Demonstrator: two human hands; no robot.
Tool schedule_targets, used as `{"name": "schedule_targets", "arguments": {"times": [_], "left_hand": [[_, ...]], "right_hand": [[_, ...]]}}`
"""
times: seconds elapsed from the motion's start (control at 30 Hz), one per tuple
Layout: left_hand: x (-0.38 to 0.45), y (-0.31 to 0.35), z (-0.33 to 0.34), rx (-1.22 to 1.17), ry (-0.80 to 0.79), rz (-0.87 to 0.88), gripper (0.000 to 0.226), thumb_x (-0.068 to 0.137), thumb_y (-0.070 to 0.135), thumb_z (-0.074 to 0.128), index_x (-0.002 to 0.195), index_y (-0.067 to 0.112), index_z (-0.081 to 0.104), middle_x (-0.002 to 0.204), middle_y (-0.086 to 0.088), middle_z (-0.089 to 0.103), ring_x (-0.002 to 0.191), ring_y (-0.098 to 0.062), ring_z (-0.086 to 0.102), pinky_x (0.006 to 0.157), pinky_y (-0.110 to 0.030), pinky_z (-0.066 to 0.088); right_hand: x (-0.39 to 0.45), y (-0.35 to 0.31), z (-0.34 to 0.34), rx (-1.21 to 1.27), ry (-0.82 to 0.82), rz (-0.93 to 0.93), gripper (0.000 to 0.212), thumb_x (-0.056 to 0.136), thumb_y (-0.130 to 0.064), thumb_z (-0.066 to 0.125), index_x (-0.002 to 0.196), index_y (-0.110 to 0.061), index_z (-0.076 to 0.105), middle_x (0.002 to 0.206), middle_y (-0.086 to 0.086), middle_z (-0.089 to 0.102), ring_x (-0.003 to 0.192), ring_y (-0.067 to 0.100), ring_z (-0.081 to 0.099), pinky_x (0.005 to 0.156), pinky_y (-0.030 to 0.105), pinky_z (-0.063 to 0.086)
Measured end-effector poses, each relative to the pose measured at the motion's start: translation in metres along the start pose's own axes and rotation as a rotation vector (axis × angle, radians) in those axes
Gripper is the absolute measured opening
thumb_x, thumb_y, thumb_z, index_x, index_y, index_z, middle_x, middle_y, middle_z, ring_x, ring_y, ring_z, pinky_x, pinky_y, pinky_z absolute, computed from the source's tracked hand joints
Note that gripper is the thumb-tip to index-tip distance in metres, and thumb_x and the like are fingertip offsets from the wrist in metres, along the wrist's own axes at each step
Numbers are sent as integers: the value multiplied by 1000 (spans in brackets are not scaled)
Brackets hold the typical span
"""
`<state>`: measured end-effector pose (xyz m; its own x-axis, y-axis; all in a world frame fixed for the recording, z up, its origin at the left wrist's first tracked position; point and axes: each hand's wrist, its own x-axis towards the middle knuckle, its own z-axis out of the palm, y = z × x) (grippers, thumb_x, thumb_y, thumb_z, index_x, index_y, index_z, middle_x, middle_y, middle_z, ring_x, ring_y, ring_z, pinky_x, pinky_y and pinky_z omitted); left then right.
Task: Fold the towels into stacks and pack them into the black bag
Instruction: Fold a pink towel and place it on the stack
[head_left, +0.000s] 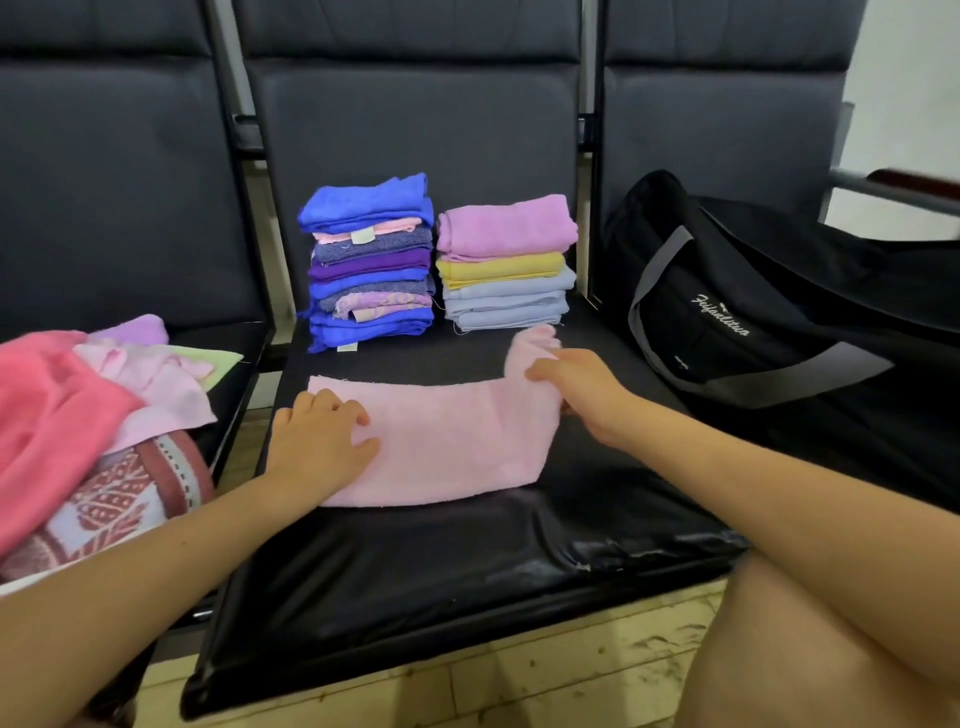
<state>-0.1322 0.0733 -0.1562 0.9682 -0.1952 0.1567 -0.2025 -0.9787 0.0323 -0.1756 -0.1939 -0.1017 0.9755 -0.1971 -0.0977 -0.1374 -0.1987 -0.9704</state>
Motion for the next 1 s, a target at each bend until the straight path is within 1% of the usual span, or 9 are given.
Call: {"name": "schedule_targets", "arguments": {"times": [0.2, 0.33, 0.4, 0.5, 0.6, 0.73, 0.8, 0.87, 1.0], "left_hand": [[0, 0, 1, -87, -17, -31, 32, 90, 44, 53, 120, 34, 56, 129, 0, 46, 123, -22, 38, 104, -37, 29], [-1, -4, 2, -141, -13, -9, 31, 91, 37, 54, 121, 30, 57, 128, -1, 46, 121, -22, 37, 100, -33, 33], [-1, -5, 3, -151, -1, 4, 30, 92, 35, 54, 121, 28, 58, 127, -1, 47, 120, -22, 38, 100, -31, 34], [-1, -5, 6, -170, 30, 3, 29, 91, 33, 54, 120, 27, 59, 125, -2, 48, 118, -22, 39, 98, -30, 36], [1, -3, 10, -194, 33, -2, 29, 91, 32, 54, 119, 27, 60, 124, -2, 48, 117, -22, 39, 98, -30, 37], [5, 4, 13, -245, 6, -6, 29, 92, 31, 54, 120, 28, 59, 124, -1, 47, 118, -20, 37, 99, -30, 37], [6, 11, 15, -277, -14, -3, 28, 92, 29, 53, 120, 27, 59, 124, -1, 46, 119, -20, 36, 99, -30, 37], [6, 18, 18, -299, -30, 13, 28, 92, 27, 52, 120, 27, 59, 124, -1, 46, 120, -20, 35, 98, -30, 38], [8, 28, 20, -313, -66, 59, 29, 91, 26, 53, 120, 29, 60, 122, 0, 48, 120, -22, 36, 97, -31, 39]], "right_hand": [[4, 6, 57, -308, -361, -42, 33, 87, -21, 56, 110, 1, 65, 90, 5, 57, 79, 14, 54, 63, 23, 46], [7, 16, 71, -501, -578, 41, 31, 93, -35, 52, 85, -10, 68, 80, 2, 63, 71, 13, 56, 68, 25, 47], [10, 16, 70, -434, -520, 27, 27, 94, -35, 54, 81, -16, 68, 73, -1, 65, 64, 10, 55, 59, 21, 45], [22, 20, 56, -358, -295, -50, 21, 91, -23, 57, 82, -9, 71, 66, -1, 60, 59, 9, 51, 54, 18, 42], [37, 34, 32, -502, -129, -68, 23, 88, -18, 53, 68, -8, 54, 67, 7, 47, 66, 20, 46, 60, 29, 39], [40, 43, 13, -585, -197, 171, 40, 87, -43, 63, 68, -10, 50, 71, 6, 48, 63, 19, 47, 54, 25, 39], [35, 43, 13, -561, -247, 219, 39, 84, -42, 70, 66, -14, 50, 68, 0, 49, 57, 12, 45, 45, 17, 36], [34, 43, 17, -444, -279, 263, 23, 82, -31, 74, 83, -13, 60, 79, -2, 57, 63, 8, 52, 44, 14, 40], [36, 39, 16, -229, -174, 342, 51, 78, -24, 74, 121, -4, 56, 113, 10, 64, 91, 21, 64, 67, 27, 51]]}}
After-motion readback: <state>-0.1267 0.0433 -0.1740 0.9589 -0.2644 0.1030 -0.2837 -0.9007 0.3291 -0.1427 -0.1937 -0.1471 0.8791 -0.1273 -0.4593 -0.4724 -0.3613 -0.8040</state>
